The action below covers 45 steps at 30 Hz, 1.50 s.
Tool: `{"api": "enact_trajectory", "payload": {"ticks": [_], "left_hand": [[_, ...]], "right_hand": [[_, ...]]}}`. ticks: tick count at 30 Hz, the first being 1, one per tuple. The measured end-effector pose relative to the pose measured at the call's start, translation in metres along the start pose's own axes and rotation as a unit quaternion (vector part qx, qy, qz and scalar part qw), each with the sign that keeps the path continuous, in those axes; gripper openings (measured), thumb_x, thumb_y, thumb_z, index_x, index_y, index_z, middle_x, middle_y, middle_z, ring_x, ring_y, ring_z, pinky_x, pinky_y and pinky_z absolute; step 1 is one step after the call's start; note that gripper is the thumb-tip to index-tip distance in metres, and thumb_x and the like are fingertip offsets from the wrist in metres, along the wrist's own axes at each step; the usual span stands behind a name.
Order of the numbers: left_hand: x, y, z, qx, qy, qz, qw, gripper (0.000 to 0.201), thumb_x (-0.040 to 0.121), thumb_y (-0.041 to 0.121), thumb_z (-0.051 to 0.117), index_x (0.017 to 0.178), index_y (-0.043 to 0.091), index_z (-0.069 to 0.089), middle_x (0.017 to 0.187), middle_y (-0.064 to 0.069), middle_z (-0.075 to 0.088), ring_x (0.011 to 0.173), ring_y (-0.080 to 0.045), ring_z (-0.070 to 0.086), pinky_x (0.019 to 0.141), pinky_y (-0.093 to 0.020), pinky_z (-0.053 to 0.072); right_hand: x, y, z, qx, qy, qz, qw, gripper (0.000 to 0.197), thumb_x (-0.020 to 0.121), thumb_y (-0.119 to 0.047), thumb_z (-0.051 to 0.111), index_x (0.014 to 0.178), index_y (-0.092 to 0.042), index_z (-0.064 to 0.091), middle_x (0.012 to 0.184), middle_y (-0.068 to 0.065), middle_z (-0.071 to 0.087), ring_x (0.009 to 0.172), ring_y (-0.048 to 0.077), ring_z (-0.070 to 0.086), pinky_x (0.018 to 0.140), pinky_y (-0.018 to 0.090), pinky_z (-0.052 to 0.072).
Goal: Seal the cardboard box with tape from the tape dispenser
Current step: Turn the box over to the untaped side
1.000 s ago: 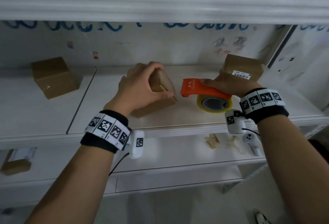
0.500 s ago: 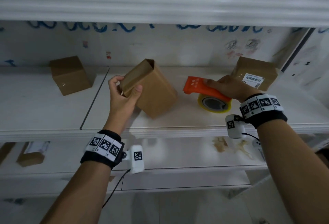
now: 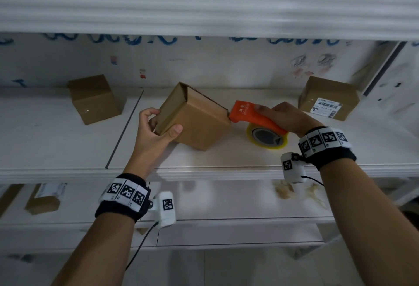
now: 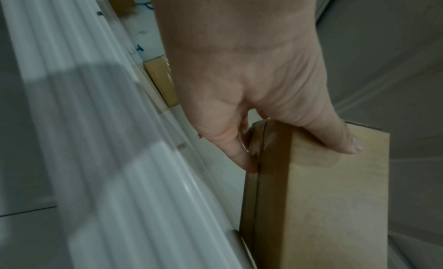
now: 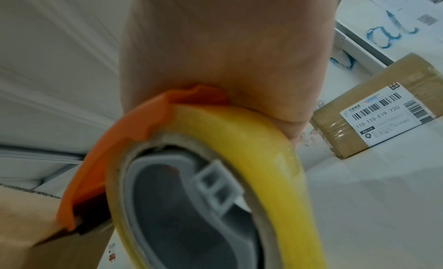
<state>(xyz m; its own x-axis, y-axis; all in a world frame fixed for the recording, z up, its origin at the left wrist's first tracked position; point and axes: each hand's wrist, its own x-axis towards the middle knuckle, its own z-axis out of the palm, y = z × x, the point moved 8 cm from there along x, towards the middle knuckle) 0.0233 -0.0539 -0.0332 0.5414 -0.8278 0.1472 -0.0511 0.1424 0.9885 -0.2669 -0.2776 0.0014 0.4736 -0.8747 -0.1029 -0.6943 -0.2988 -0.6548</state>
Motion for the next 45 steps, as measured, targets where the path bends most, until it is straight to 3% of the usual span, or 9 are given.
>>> {"api": "enact_trajectory", "payload": {"ticks": [7,11,14,18,22,28,35,39,45], "left_hand": [[-0.004,-0.016,-0.004,-0.107,-0.041,-0.081,0.99,0.089,0.079,0.012,0.083,0.154,0.033,0.04,0.136,-0.01,0.064,0.126,-0.028,0.066,0.102,-0.048,0.056],[-0.001,-0.02,-0.01,-0.057,-0.085,-0.103,0.989,0.085,0.082,0.014,0.083,0.153,0.037,0.042,0.14,-0.007,0.065,0.126,-0.023,0.066,0.108,-0.044,0.051],[0.006,-0.018,-0.016,0.142,-0.104,-0.072,0.982,0.075,0.088,0.017,0.084,0.149,0.039,0.048,0.139,0.006,0.064,0.12,-0.008,0.067,0.106,-0.037,0.052],[0.011,-0.019,-0.023,0.279,-0.088,-0.059,0.954,0.064,0.074,0.043,0.085,0.133,0.035,0.064,0.121,0.01,0.07,0.111,-0.011,0.068,0.104,-0.047,0.054],[0.01,-0.014,-0.019,0.281,-0.102,-0.052,0.953,0.071,0.07,0.051,0.085,0.135,0.039,0.061,0.124,0.011,0.069,0.116,-0.012,0.065,0.106,-0.049,0.052],[0.004,0.033,-0.009,0.194,-0.041,0.049,0.979,0.095,0.082,0.062,0.07,0.162,0.047,0.021,0.161,0.01,0.039,0.146,-0.013,0.039,0.114,-0.045,0.039],[0.008,0.08,0.013,0.246,-0.056,0.132,0.959,0.069,0.086,0.056,0.077,0.147,0.05,0.047,0.146,0.044,0.032,0.144,-0.001,0.03,0.122,-0.038,0.029],[0.012,0.077,0.025,0.293,-0.075,0.139,0.943,0.071,0.081,0.06,0.079,0.144,0.043,0.054,0.16,0.019,0.037,0.148,-0.006,0.034,0.12,-0.037,0.031],[0.015,0.058,0.039,0.395,-0.091,0.144,0.903,0.065,0.08,0.061,0.08,0.136,0.037,0.06,0.137,0.013,0.056,0.131,-0.015,0.047,0.107,-0.046,0.046]], "right_hand": [[0.001,0.002,0.0,0.007,0.005,0.003,1.0,0.081,0.091,-0.074,0.051,0.092,0.004,0.075,0.079,0.016,0.075,0.069,0.026,0.069,0.067,0.029,0.048],[0.002,0.001,0.001,0.01,0.005,0.008,1.0,0.078,0.091,-0.073,0.052,0.09,0.001,0.075,0.08,0.016,0.075,0.07,0.026,0.069,0.067,0.029,0.048],[0.002,0.003,-0.001,0.021,0.009,0.009,1.0,0.076,0.091,-0.073,0.052,0.086,-0.001,0.075,0.077,0.014,0.075,0.071,0.027,0.07,0.068,0.031,0.049],[0.003,0.003,0.002,0.024,0.009,0.012,1.0,0.077,0.089,-0.075,0.053,0.083,-0.002,0.075,0.078,0.015,0.075,0.072,0.028,0.07,0.073,0.034,0.05],[0.005,0.001,0.001,-0.007,0.01,0.021,1.0,0.071,0.091,-0.075,0.05,0.076,-0.008,0.07,0.071,0.01,0.07,0.066,0.023,0.066,0.065,0.029,0.044],[0.01,0.005,0.003,-0.007,0.015,0.034,0.999,0.07,0.087,-0.078,0.053,0.073,-0.011,0.066,0.073,0.01,0.07,0.066,0.024,0.064,0.07,0.032,0.045],[0.01,0.002,0.003,-0.029,0.013,0.03,0.999,0.069,0.086,-0.079,0.053,0.07,-0.013,0.066,0.071,0.008,0.069,0.066,0.023,0.064,0.071,0.033,0.046],[0.009,-0.001,0.004,-0.04,0.01,0.028,0.999,0.07,0.086,-0.08,0.053,0.073,-0.012,0.067,0.072,0.008,0.069,0.068,0.023,0.065,0.069,0.032,0.045],[0.008,-0.002,0.004,-0.044,0.014,0.029,0.998,0.068,0.087,-0.078,0.054,0.067,-0.013,0.064,0.068,0.007,0.066,0.064,0.022,0.062,0.068,0.032,0.044]]}}
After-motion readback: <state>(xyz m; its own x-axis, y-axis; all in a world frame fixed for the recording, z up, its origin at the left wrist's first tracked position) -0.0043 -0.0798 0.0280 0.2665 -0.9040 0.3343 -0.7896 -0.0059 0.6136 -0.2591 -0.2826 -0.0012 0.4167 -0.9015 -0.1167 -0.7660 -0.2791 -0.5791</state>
